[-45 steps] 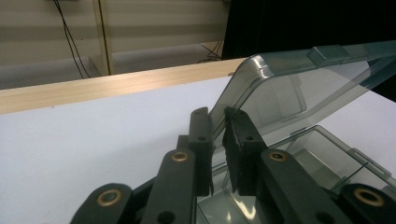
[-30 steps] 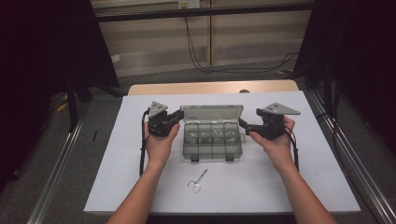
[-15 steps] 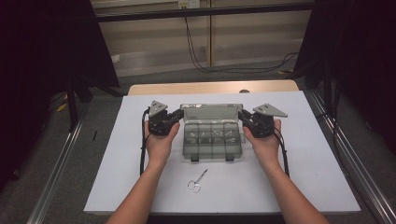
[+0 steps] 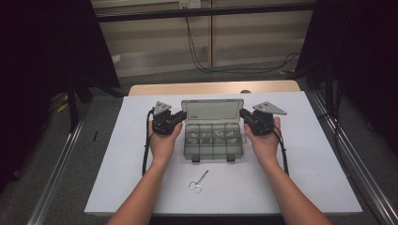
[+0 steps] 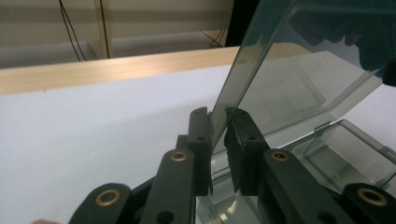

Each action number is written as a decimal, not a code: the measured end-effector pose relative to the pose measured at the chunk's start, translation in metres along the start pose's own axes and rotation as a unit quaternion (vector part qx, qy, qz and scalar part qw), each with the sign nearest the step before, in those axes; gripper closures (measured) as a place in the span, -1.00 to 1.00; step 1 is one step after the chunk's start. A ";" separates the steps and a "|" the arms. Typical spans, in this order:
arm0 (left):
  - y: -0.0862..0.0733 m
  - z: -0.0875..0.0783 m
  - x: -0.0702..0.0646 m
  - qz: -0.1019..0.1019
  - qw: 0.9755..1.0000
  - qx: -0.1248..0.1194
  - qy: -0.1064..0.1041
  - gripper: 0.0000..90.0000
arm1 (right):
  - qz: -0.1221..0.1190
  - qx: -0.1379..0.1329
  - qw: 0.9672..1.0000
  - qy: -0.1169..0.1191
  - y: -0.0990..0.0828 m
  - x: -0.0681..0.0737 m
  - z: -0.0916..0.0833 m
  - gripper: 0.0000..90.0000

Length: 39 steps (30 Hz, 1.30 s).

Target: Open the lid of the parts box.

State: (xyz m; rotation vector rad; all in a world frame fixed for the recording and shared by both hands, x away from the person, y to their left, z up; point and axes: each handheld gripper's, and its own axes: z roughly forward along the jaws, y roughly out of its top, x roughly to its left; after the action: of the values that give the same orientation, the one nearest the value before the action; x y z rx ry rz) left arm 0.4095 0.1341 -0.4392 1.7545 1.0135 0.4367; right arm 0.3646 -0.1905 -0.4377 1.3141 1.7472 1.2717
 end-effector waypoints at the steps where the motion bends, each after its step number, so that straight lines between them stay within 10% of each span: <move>1: -0.001 0.002 0.001 -0.004 1.000 0.003 -0.003 0.79 | 0.002 0.001 1.000 0.000 0.001 -0.001 0.001 0.92; 39: 0.002 0.024 0.017 -0.028 0.999 0.032 -0.001 0.96 | 0.050 0.054 0.997 0.001 0.003 -0.016 0.038 0.91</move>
State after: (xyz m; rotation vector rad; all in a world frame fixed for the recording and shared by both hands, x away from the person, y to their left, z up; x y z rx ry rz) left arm 0.4369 0.1336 -0.4504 1.7786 1.0828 0.3713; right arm 0.4041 -0.1925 -0.4501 1.4781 1.7928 1.2476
